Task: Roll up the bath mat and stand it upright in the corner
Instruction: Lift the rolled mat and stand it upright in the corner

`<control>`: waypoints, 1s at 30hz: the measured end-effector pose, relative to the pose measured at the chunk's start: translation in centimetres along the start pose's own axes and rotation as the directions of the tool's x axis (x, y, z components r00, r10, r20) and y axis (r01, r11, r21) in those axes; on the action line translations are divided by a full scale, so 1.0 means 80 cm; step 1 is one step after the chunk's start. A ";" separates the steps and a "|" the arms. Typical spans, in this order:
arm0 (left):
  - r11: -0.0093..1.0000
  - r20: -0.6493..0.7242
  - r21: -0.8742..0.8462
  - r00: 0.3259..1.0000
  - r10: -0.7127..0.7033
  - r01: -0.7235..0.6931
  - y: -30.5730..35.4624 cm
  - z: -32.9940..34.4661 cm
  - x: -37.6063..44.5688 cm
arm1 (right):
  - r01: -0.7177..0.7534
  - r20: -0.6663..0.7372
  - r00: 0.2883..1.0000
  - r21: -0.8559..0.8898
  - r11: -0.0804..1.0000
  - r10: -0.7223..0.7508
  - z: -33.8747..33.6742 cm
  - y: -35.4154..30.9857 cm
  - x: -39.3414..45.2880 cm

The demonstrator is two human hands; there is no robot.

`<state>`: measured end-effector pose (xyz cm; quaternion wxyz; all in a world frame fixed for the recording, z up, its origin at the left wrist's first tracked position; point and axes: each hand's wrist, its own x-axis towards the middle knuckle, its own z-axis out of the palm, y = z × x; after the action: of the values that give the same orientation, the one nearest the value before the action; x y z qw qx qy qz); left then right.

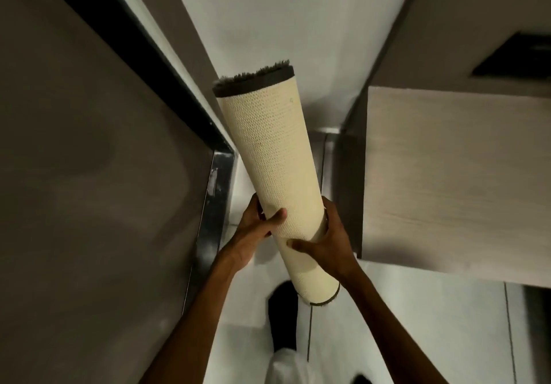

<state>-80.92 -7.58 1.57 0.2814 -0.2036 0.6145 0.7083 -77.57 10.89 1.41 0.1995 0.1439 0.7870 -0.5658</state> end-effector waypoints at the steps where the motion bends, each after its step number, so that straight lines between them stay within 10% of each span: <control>1: 0.999 0.027 0.048 0.999 0.023 -0.025 0.015 -0.001 0.015 | 0.013 -0.007 1.000 0.001 1.000 -0.013 -0.001 -0.009 0.012; 19: 0.908 0.315 0.398 0.949 -0.004 -0.128 0.077 0.050 0.249 | 0.031 -0.407 0.899 0.425 0.905 0.160 0.009 0.022 0.201; 30: 0.950 0.096 0.287 0.991 0.095 -0.119 0.054 0.066 0.294 | -0.084 -0.485 0.841 0.320 0.944 0.240 0.023 0.027 0.243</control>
<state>-101.30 0.72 -9.25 0.2943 -0.0970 0.7106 0.6317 -93.40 9.85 -10.12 0.0052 0.3848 0.7059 -0.5946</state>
